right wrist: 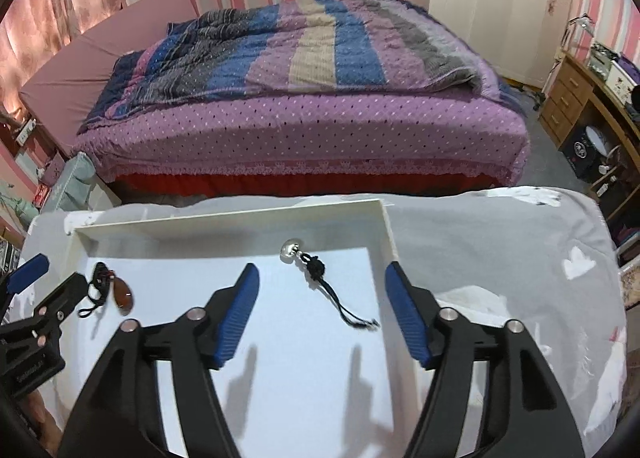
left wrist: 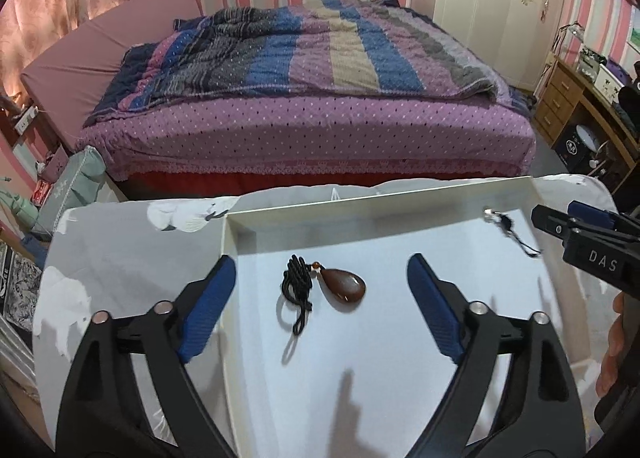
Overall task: Organize jewelry
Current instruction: 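Open the left tool to drop the necklace in the tray while the right tool releases the charm, then withdraw both open tools from the tray back over the remaining jewelry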
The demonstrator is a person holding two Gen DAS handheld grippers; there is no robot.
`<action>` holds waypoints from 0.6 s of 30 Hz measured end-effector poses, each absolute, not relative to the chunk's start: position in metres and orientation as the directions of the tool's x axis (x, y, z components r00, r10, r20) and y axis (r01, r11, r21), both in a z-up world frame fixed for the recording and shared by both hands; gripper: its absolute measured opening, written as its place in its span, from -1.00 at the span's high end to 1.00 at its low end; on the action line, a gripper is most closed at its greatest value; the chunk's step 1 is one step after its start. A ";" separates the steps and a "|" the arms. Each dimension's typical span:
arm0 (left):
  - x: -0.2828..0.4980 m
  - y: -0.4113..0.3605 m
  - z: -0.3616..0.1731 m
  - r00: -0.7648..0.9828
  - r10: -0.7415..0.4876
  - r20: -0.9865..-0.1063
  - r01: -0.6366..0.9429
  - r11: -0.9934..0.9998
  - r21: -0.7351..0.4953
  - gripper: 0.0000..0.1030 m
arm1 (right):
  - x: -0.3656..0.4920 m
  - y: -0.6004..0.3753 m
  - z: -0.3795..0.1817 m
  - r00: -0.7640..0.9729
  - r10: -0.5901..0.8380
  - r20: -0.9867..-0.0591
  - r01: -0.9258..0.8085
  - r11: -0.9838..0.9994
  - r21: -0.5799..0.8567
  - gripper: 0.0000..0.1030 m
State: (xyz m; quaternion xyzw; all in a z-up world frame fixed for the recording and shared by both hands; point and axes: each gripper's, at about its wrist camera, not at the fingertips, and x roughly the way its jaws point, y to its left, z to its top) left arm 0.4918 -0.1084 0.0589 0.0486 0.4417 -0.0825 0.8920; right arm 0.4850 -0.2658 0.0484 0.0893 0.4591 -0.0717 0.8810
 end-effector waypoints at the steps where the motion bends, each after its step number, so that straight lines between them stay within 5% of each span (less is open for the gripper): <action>1: 0.482 -0.106 0.066 0.600 -0.108 -0.793 0.191 0.982 0.011 -0.74 | 0.480 -0.266 0.054 0.574 -0.046 -0.818 0.210 0.973 0.092 -0.33; 15: 0.353 -0.059 0.148 0.657 -0.150 -0.739 0.178 0.983 -0.041 -0.94 | 0.347 -0.249 0.155 0.644 -0.090 -0.760 0.202 0.978 0.055 -0.35; 18: 0.323 -0.051 0.164 0.676 -0.149 -0.721 0.179 0.983 -0.035 -0.94 | 0.312 -0.249 0.172 0.650 -0.099 -0.753 0.214 0.975 0.057 -0.60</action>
